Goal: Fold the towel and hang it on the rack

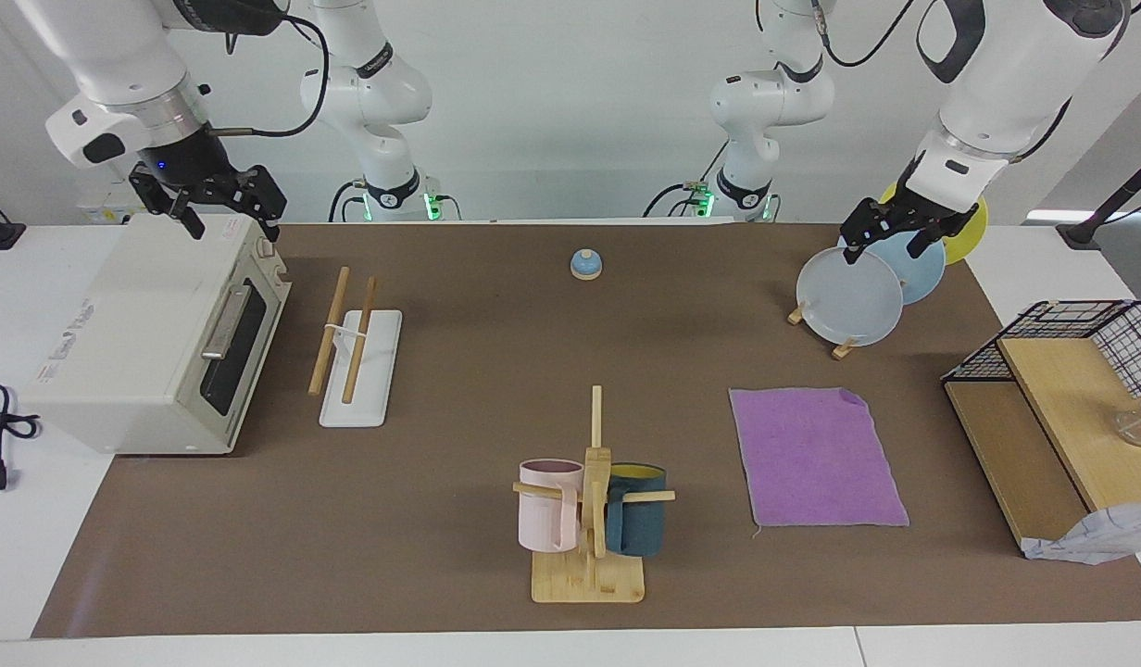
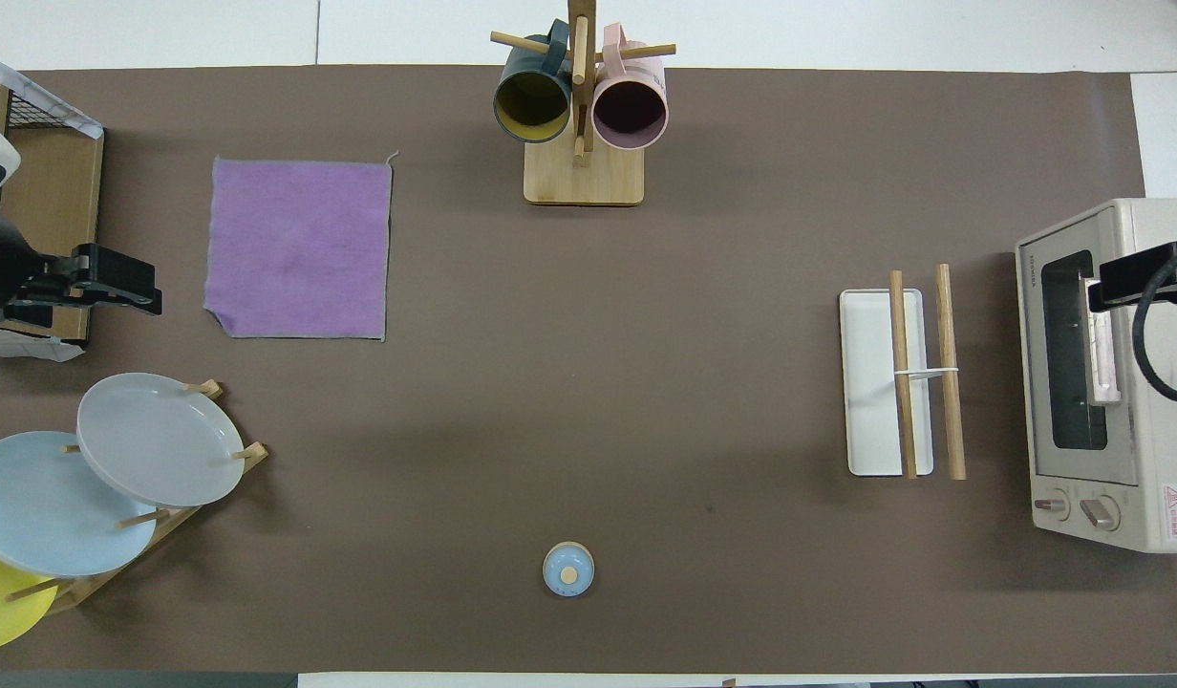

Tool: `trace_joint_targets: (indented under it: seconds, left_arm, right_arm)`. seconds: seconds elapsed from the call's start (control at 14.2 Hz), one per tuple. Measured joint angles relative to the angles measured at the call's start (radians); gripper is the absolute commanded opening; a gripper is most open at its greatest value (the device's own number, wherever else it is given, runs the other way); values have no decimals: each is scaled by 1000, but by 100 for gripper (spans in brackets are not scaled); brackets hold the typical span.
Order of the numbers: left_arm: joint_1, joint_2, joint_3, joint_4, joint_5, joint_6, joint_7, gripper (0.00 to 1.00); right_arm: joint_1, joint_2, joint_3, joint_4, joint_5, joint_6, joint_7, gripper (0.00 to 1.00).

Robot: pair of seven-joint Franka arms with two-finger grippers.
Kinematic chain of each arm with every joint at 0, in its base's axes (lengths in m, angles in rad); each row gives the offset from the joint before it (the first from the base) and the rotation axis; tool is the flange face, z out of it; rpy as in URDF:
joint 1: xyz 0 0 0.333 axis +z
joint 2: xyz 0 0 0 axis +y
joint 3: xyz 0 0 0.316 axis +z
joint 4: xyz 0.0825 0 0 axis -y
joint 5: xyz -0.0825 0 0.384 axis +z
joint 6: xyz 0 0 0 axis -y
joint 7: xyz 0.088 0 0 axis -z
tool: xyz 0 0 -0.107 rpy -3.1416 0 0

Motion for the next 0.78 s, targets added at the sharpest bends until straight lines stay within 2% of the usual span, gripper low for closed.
trace_joint_targets:
  seconds: [0.21,0.49,0.63,0.78]
  left_arm:
    - [7,-9,1,-43,2,41,0,100]
    - [55,4,3,-240,4,292,1,100]
    - [78,67,4,-323,4,437,2,100]
    - [100,167,5,-345,4,556,2,100]
  right_arm:
    - [0,0,0,0,0,0,0,100]
    - [0,0,0,0,0,0,0,100]
    - [0,0,0,0,0,0,0,100]
    - [0,0,0,0,0,0,0,100]
